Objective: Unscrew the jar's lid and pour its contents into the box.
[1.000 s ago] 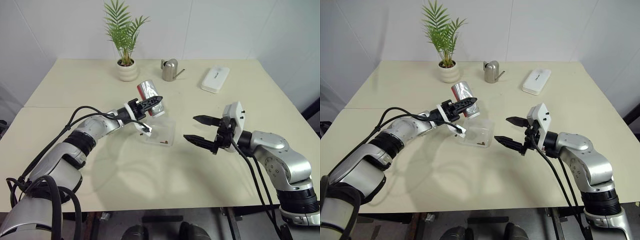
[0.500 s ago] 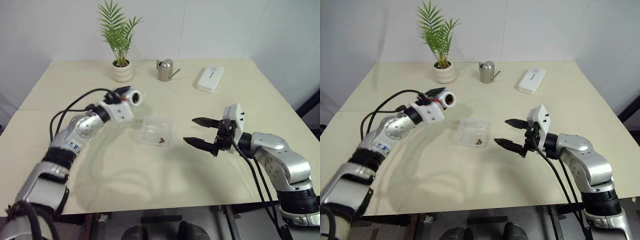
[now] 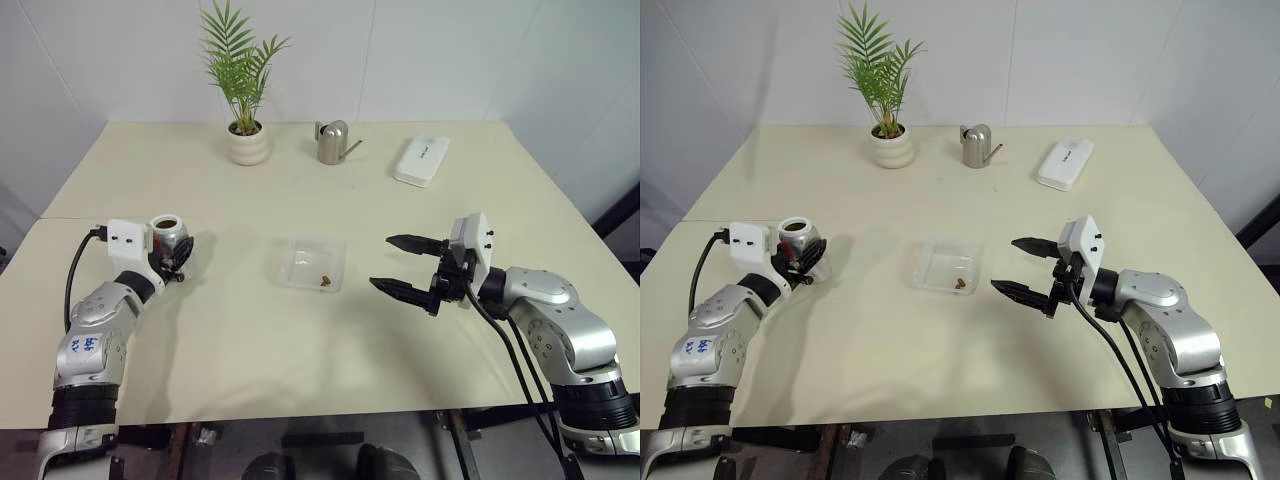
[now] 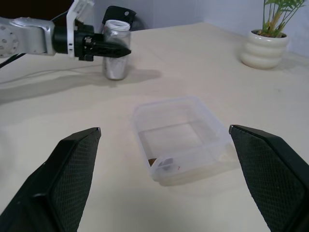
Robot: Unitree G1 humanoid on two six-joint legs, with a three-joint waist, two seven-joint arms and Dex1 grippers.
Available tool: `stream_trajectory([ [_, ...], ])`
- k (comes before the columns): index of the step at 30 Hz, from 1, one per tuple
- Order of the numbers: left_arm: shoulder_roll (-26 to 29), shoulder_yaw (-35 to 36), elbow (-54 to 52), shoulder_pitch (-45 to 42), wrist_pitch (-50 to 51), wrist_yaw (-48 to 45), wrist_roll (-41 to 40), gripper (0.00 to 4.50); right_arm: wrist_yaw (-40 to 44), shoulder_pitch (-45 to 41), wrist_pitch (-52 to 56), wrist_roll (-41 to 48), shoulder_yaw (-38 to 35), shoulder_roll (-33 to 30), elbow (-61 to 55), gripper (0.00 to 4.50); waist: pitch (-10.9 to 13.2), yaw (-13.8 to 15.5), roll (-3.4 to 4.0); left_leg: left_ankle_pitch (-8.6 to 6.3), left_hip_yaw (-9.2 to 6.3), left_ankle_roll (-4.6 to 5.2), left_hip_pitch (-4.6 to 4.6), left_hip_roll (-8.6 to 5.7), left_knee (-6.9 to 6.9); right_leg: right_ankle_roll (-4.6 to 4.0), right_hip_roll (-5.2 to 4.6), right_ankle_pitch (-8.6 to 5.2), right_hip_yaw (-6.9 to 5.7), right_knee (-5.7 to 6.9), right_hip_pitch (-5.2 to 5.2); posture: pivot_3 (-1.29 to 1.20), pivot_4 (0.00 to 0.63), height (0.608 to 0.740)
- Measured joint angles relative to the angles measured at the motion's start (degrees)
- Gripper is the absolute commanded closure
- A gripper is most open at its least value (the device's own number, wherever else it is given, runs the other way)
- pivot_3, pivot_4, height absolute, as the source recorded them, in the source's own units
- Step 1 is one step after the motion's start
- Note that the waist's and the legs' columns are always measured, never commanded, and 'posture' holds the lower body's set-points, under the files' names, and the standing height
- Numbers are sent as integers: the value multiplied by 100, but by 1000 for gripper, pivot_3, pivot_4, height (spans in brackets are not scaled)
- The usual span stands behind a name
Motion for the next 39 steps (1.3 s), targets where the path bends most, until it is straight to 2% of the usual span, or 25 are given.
stream_trajectory([
  [5,-153,102,81,14,-330,64,154,2569,-4,0,-99,-63,0,46,43,10,-1,-15,-2,-2,3,-3,0,0,-4,-1,1,0,1,-2,-2,0,150,740],
  [7,-231,116,114,45,-423,99,205,1838,7,0,-90,-54,0,48,44,0,-1,-16,-2,-2,3,-3,0,0,-5,-1,1,0,1,-5,-2,0,150,740],
  [12,-275,281,336,127,-643,42,242,399,70,29,-51,-43,10,66,44,0,-1,-17,-2,-2,3,-3,0,1,-6,-1,1,0,0,-4,-2,0,150,740],
  [13,-276,299,363,139,-691,34,259,119,71,29,-51,-42,10,92,44,0,-2,-18,-2,-2,3,-3,0,1,-6,-1,1,1,0,-5,-2,0,150,740],
  [14,-275,315,388,142,-731,30,270,53,72,29,-51,-42,12,117,44,0,-2,-19,-3,-2,4,-3,1,1,-6,-1,1,1,0,-4,-2,0,150,740],
  [18,-256,408,344,326,-809,2,289,53,75,26,-39,-23,12,183,43,0,-2,-20,-3,-5,4,-4,0,2,-6,-1,1,1,1,-6,-4,0,150,740],
  [22,-79,523,-111,1038,-714,-260,262,53,116,71,19,4,7,184,33,0,-2,-54,-3,-10,12,-8,3,7,-13,-2,2,0,3,-9,-8,0,150,740],
  [33,1156,873,-1102,2984,-1004,-1739,480,53,406,342,-135,38,-23,69,16,0,-3,-14,-4,-38,7,-35,2,14,-15,-14,-3,1,0,-12,-15,0,150,740],
  [36,1328,861,-1563,3011,-1184,-2102,496,53,478,358,-317,-25,-54,-8,29,0,-3,-6,-3,-39,6,-36,2,14,-15,-15,-5,1,0,-12,-15,0,150,740],
  [39,1436,591,-2081,2652,-1294,-2579,363,53,693,451,-350,-19,-142,-305,89,0,-2,20,-1,-38,9,-30,1,12,-15,-15,-5,1,0,-15,-13,0,150,740],
])
